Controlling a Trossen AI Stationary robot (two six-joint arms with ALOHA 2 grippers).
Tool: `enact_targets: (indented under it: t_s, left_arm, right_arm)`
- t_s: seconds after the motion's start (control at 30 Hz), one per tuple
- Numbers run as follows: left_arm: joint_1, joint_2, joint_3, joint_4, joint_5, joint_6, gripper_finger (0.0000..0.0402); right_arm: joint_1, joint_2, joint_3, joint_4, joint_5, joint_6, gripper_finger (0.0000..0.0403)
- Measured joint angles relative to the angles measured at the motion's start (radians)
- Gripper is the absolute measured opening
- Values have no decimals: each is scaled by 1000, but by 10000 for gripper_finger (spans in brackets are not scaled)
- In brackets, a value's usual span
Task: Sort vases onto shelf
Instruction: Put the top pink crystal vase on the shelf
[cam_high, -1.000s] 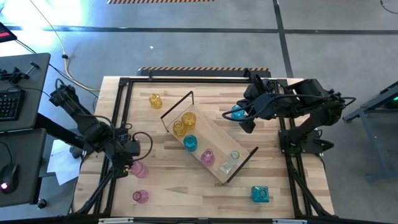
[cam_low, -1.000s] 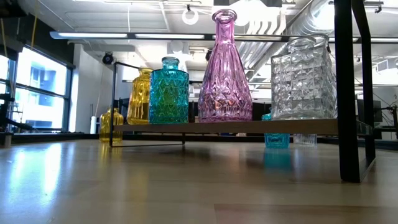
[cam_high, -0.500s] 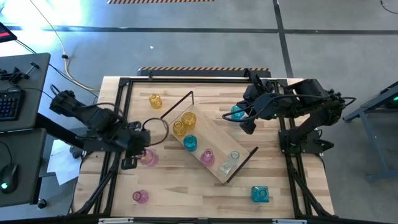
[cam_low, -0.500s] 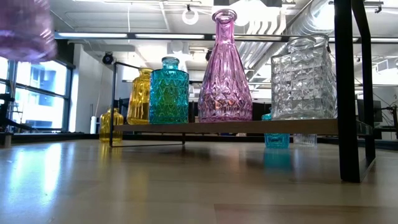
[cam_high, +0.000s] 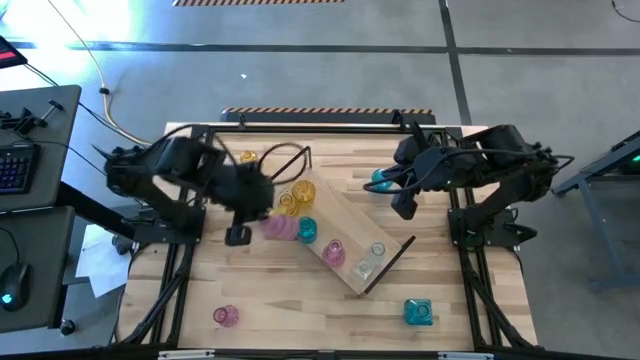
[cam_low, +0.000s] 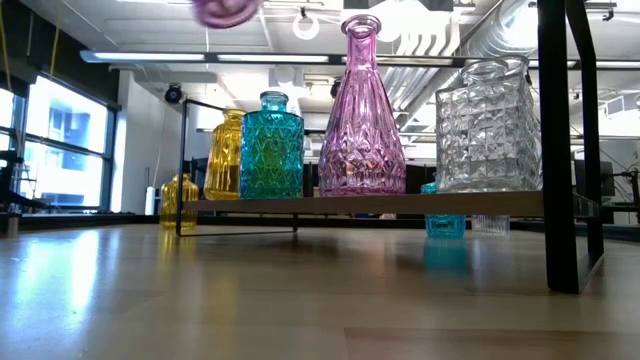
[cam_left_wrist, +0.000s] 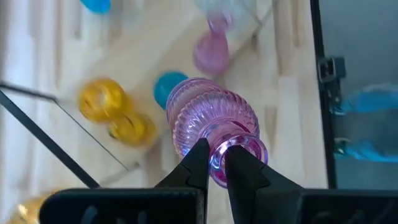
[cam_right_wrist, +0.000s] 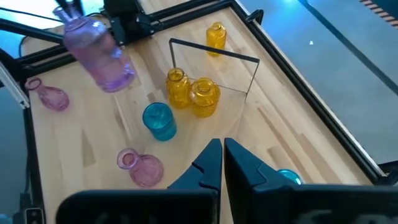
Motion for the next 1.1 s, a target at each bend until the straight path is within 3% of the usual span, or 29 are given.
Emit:
enact_targets:
  t_s: [0.27,0.6,0.7,0.9,1.1]
  left_arm:
    - [117,195,282,4,-4,183,17]
    - [219,321,266,120,67,300,17]
    - [236,348,268,190,104,317,17]
    - [264,391,268,246,112,336,17]
    - [285,432,268,243,152,347,17]
  right_arm:
    - [0,-3,0,0,-68,1,0]
    - [-4,-12,-32,2,-31,3,0]
    - [-23,-49,-140,2,-24,43,0]
    - [-67,-203,-506,17,-44,179,0]
    - [-106,-398,-860,293,-127,243,0]
